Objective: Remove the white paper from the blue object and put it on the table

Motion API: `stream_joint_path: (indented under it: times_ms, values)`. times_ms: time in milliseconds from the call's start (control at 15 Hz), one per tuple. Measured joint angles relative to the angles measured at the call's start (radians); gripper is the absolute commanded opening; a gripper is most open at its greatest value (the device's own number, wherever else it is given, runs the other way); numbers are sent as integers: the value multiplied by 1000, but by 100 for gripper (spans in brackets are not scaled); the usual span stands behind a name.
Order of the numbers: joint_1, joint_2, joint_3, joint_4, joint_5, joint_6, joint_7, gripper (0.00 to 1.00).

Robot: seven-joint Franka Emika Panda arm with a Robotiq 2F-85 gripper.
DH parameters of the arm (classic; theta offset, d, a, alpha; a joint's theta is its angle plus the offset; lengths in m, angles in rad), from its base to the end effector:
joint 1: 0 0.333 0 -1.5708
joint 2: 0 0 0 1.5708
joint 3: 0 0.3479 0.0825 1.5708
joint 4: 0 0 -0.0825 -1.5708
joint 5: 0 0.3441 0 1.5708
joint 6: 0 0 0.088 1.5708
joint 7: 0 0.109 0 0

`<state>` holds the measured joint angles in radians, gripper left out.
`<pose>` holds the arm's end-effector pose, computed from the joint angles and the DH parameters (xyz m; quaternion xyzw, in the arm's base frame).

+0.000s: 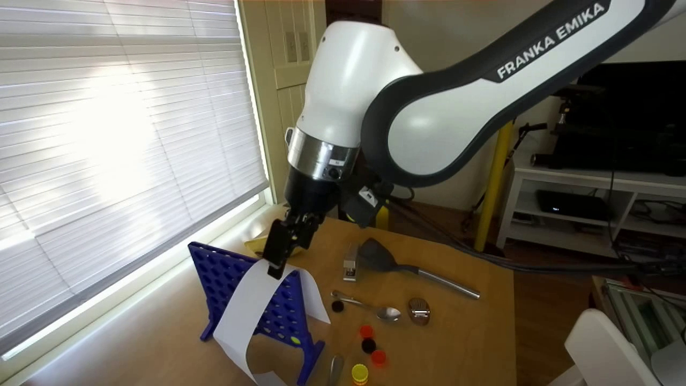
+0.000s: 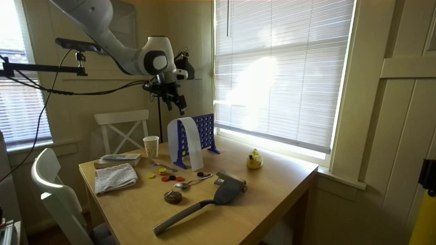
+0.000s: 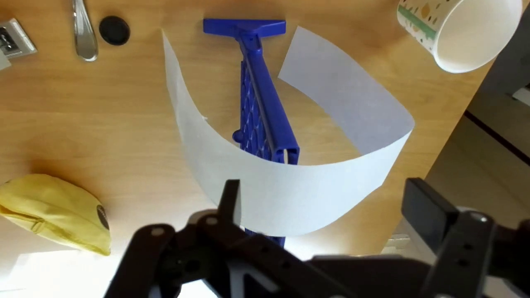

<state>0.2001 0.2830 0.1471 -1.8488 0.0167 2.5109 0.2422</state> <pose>0.5986 0.2069 0.4638 -0.9807 -0.0391 -0.1741 0.0797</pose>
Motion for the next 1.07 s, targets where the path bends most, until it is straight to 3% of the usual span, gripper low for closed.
stream_joint_path:
  times_ms: [467, 867, 1067]
  values:
    - [60, 71, -63, 51, -108, 46, 107, 97]
    - [84, 103, -99, 82, -141, 46, 149, 76]
    - [90, 118, -106, 91, -141, 46, 157, 83]
